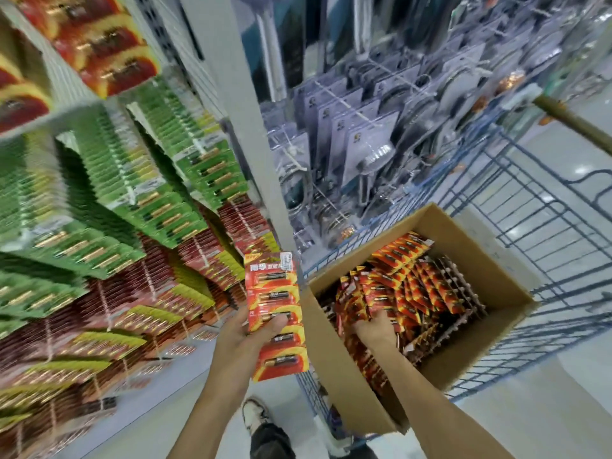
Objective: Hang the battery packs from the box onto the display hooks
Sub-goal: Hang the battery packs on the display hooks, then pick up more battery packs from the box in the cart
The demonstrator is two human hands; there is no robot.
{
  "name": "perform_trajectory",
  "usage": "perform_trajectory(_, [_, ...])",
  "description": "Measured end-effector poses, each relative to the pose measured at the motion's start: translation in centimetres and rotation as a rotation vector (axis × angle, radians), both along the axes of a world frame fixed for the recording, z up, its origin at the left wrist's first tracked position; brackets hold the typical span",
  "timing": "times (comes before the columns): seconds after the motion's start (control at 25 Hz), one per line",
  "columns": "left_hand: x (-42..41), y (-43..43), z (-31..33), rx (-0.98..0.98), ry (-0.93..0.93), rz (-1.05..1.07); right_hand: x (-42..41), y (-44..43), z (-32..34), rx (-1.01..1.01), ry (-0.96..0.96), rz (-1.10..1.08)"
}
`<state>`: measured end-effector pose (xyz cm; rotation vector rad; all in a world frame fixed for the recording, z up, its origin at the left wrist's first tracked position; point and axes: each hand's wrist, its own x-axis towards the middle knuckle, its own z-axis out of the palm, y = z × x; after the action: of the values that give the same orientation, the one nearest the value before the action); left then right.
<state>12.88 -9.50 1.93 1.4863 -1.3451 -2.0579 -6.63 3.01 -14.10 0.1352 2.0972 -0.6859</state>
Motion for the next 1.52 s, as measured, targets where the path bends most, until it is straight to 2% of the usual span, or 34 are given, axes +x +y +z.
perform_trajectory(0.08, [1.5,-0.4,0.9,0.019,0.039,0.041,0.1,0.9,2.3,-0.094,-0.043,-0.059])
perform_trajectory(0.24, [3.4,-0.9,3.5,0.052,0.148,0.088,1.1,3.3,11.2,-0.409,-0.028,-0.234])
perform_trajectory(0.36, [5.1,-2.0,5.5,0.078,0.227,0.133,3.3,3.4,17.8,-0.646,-0.063,-0.174])
perform_trajectory(0.68, [10.4,-6.0,11.7,-0.007,0.388,0.295,9.8,-4.2,27.9,-0.969,-0.141,-0.114])
perform_trajectory(1.0, [15.0,-10.3,19.4,-0.264,0.465,0.457,14.4,-13.3,33.8,-1.142,-0.204,0.009])
perform_trajectory(1.28, [16.2,-13.0,24.8,-0.521,0.490,0.520,15.6,-15.6,35.4,-1.182,-0.280,0.024])
perform_trajectory(1.52, [15.7,-14.1,25.4,-0.527,0.473,0.524,15.6,-14.8,35.4,-1.164,-0.305,0.000])
